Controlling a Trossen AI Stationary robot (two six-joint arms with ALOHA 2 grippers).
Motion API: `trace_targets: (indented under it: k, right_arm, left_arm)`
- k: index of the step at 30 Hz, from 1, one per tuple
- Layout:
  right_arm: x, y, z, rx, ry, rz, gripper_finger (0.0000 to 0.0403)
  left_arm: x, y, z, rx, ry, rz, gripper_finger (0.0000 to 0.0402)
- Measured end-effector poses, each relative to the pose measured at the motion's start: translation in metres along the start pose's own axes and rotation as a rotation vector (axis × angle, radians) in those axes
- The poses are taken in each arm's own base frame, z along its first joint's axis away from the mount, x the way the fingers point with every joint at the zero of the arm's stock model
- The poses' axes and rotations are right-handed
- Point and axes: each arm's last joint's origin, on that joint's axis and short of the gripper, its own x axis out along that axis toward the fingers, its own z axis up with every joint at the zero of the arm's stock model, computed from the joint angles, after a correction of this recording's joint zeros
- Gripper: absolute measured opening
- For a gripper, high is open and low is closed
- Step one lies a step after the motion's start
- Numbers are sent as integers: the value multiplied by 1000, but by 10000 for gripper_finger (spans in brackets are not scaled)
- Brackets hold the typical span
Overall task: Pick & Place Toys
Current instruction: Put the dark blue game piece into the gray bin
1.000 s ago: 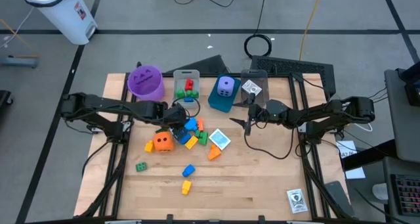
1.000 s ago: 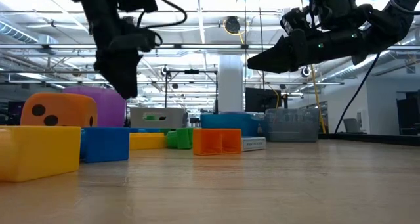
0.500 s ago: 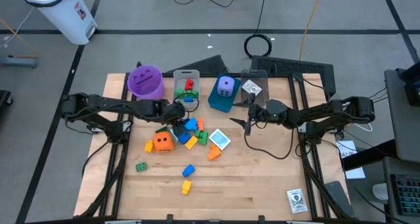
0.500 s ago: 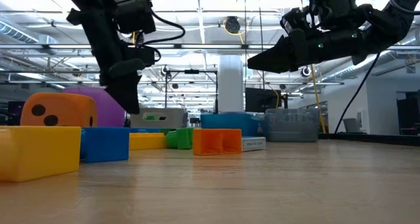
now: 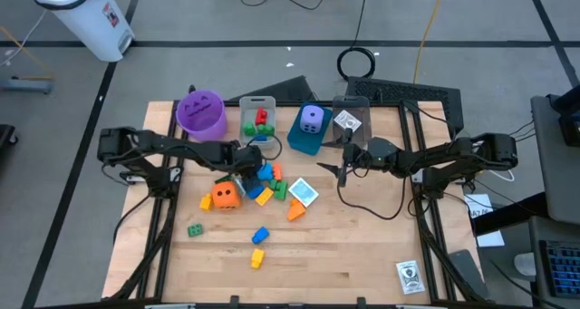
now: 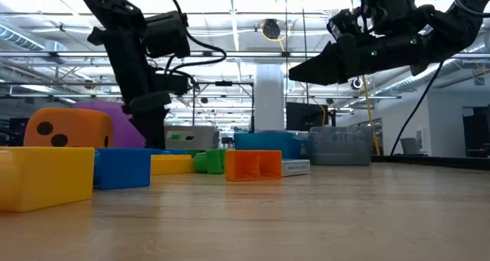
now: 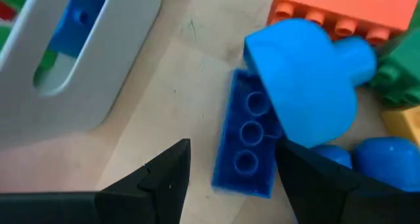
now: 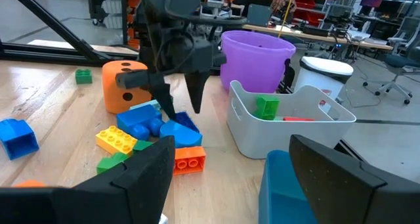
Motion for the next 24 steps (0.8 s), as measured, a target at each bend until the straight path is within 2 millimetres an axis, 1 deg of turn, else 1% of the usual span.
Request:
trace_targets:
  k: [4, 9, 12, 24]
  right_arm:
    - [0, 0, 0, 0, 1, 0, 288]
    - [0, 0, 0, 0, 2, 0, 288]
    - [0, 0, 0, -3, 2, 0, 288]
    - [0, 0, 0, -3, 2, 0, 288]
  left_arm:
    - [5, -1, -2, 43, 25, 5, 230]
    - [6, -2, -1, 62, 23, -23, 230]
    - [6, -1, 1, 55, 7, -33, 230]
    - [8, 10, 4, 14, 13, -30, 230]
